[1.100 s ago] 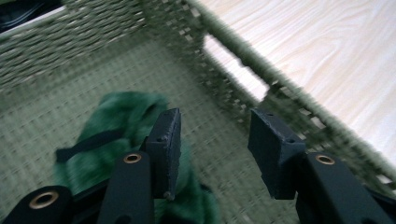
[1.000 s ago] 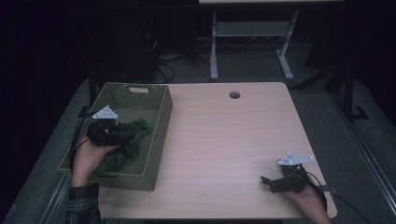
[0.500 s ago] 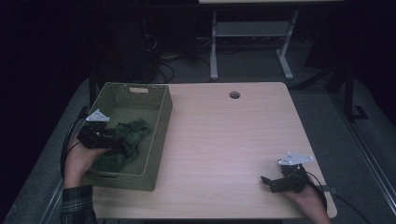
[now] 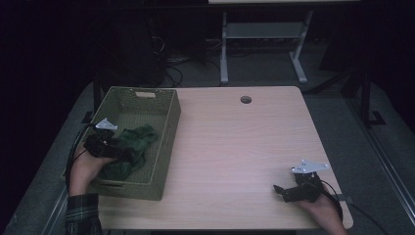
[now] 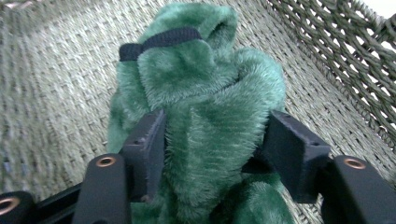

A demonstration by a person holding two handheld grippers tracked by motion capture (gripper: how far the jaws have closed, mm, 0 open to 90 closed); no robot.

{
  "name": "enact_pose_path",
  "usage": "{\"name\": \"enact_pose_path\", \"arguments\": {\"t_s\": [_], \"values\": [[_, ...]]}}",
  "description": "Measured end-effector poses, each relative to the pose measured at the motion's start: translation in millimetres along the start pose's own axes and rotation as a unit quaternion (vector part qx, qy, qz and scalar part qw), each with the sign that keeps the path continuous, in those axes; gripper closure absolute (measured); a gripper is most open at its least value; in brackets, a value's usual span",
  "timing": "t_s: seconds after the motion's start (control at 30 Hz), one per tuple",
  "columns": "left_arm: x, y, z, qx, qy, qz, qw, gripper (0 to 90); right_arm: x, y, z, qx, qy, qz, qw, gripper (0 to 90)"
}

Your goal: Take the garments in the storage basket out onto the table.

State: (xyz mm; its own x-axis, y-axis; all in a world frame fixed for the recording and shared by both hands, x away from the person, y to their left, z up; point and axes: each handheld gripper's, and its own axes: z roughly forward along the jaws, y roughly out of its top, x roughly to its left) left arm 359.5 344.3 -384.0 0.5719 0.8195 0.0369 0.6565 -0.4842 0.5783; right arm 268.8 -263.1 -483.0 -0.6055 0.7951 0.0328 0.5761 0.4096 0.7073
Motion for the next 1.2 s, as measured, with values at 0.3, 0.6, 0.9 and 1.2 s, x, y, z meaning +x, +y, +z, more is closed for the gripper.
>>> {"name": "enact_pose_path", "arguments": {"t_s": [0.3,0.6,0.9,1.2], "values": [[5.0,-2.9,6.6,0.002,-0.013,-0.019,0.9997,61.4,0.0,0.0,0.0,0.000,0.000,0.000,1.0000,2.6],[6.7,-0.2,2.1,0.000,-0.039,-0.042,0.9983,82.0,-0.1,0.0,0.0,0.000,0.000,0.000,1.0000,2.5],[3.6,7.2,-15.6,-0.060,-0.079,-0.058,0.9934,83.2,0.0,0.0,0.0,0.000,-0.001,0.001,1.0000,2.6],[0.8,15.4,-29.6,-0.102,-0.099,-0.077,0.9869,83.3,0.1,0.0,-0.1,0.001,-0.002,0.004,1.0000,2.6]]}}
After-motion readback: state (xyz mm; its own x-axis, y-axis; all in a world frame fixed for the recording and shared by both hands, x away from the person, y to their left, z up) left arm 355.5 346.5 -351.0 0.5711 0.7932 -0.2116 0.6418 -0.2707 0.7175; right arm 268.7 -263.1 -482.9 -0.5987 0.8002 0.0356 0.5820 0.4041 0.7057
